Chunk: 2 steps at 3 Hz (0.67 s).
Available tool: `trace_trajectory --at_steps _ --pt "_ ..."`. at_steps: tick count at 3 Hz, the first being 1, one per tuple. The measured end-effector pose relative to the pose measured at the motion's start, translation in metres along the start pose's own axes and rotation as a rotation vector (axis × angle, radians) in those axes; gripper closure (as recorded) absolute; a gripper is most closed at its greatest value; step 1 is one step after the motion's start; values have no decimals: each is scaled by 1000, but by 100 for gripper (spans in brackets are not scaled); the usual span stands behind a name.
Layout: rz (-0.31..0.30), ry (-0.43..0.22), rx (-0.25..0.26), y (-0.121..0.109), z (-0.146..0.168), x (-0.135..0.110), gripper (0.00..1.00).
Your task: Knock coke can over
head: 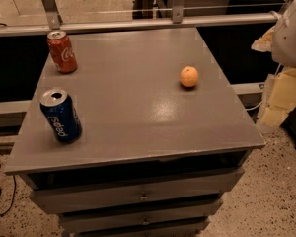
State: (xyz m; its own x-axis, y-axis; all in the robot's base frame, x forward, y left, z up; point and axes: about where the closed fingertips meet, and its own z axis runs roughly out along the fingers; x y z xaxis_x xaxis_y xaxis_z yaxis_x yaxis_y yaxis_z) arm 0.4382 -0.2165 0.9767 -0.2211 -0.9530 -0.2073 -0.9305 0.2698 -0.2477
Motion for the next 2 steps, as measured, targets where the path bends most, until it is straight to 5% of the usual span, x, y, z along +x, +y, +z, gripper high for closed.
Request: trace_trajectory --at_steps 1,2 --pt "0 0 0 0 0 0 0" --pt "-47 -52 2 -16 17 -28 0"
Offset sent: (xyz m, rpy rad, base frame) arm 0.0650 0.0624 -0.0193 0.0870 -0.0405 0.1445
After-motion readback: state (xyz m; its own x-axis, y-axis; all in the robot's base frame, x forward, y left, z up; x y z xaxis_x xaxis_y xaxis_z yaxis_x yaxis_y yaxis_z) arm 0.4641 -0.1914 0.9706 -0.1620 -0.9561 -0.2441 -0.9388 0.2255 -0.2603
